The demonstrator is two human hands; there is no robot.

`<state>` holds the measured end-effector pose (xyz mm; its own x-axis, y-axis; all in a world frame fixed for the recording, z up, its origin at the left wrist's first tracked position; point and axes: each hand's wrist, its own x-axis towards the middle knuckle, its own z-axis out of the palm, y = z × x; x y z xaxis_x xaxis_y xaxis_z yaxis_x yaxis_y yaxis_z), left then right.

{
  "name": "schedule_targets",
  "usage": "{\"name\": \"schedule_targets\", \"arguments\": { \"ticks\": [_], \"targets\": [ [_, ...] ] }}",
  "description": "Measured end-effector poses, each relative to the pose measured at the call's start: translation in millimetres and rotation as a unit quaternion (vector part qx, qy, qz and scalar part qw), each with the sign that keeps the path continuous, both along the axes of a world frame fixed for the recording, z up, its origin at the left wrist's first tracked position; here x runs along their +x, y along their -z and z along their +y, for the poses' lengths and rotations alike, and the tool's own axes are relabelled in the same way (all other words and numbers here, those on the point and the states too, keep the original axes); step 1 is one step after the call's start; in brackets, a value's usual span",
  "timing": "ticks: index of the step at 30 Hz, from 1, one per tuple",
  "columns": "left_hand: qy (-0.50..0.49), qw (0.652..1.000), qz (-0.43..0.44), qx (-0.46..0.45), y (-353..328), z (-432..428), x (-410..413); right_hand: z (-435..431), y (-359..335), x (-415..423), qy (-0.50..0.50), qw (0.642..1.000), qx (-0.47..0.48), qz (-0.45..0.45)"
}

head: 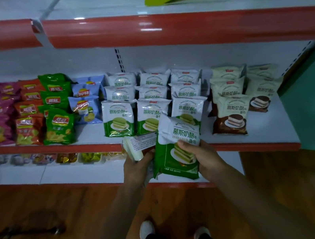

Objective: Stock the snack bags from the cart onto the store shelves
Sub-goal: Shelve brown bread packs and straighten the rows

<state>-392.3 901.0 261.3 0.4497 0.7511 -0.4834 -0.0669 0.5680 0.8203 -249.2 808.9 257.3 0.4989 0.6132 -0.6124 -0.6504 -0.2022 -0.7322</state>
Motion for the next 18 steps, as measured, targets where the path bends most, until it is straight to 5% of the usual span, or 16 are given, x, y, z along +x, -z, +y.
{"name": "schedule_targets", "arguments": {
  "ticks": [6, 13, 18],
  "targets": [
    [0.006, 1.0, 0.012, 0.015, 7.4, 4.6, 19.9, 0.9, -1.2, 23.8, 0.008, 0.999, -0.012, -0.044],
    [-0.003, 0.998, 0.065, -0.009, 33.8, -2.9, 13.6, 21.2, -1.7, 94.2, 0.145, 0.965, -0.063, -0.21],
    [-0.001, 0.996, 0.088, -0.031, 56.9, -8.1, 8.8, 53.7, 28.9, 110.0, 0.122, 0.949, -0.064, -0.283]
  ]
}}
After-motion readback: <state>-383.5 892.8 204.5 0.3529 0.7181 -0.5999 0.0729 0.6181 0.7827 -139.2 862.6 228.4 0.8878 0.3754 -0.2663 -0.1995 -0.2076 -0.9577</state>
